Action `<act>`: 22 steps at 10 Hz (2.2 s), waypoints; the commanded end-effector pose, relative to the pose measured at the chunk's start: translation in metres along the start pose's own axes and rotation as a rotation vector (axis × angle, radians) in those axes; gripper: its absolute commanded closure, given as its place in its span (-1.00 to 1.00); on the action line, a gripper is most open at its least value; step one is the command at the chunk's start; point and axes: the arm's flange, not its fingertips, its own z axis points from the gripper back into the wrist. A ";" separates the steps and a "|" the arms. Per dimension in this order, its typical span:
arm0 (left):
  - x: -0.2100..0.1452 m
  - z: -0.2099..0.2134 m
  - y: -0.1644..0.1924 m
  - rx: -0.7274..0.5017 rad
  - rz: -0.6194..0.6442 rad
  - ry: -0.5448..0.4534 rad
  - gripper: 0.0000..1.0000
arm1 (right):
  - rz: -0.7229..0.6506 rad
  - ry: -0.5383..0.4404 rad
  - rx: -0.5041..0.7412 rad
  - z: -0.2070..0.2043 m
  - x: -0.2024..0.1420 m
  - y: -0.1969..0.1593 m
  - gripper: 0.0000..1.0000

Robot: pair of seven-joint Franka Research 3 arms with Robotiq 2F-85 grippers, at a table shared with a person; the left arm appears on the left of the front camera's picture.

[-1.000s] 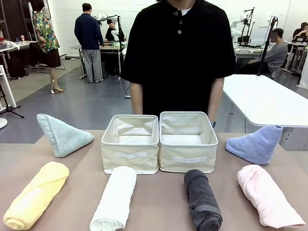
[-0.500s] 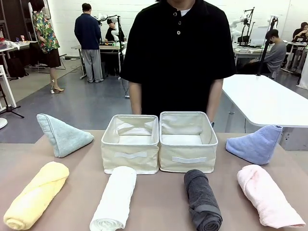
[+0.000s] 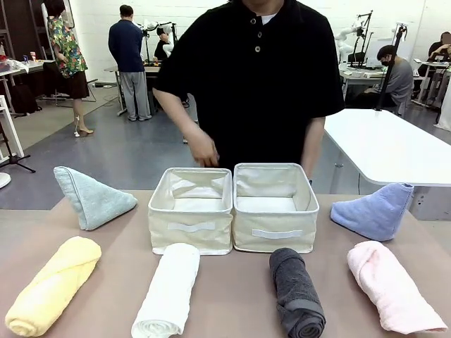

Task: Sort the towels based on their folding style.
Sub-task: Pick up one triangle-folded towel and place it in the left Fabric basket.

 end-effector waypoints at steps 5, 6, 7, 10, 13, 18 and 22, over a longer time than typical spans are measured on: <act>0.001 0.001 0.002 -0.004 -0.017 -0.021 -1.00 | 0.007 -0.011 0.013 -0.001 0.001 -0.001 -1.00; 0.001 0.001 0.002 -0.004 -0.017 -0.021 -1.00 | 0.007 -0.011 0.013 -0.001 0.001 -0.001 -1.00; 0.001 0.001 0.002 -0.004 -0.017 -0.021 -1.00 | 0.007 -0.011 0.013 -0.001 0.001 -0.001 -1.00; 0.001 0.001 0.002 -0.004 -0.017 -0.021 -1.00 | 0.007 -0.011 0.013 -0.001 0.001 -0.001 -1.00; 0.001 0.001 0.002 -0.004 -0.017 -0.021 -1.00 | 0.007 -0.011 0.013 -0.001 0.001 -0.001 -1.00; 0.010 -0.101 0.036 0.082 0.062 0.469 -1.00 | 0.007 -0.011 0.013 -0.001 0.001 -0.001 -1.00; -0.016 -0.209 0.074 0.326 0.079 0.813 -1.00 | 0.007 -0.011 0.013 -0.001 0.001 -0.001 -1.00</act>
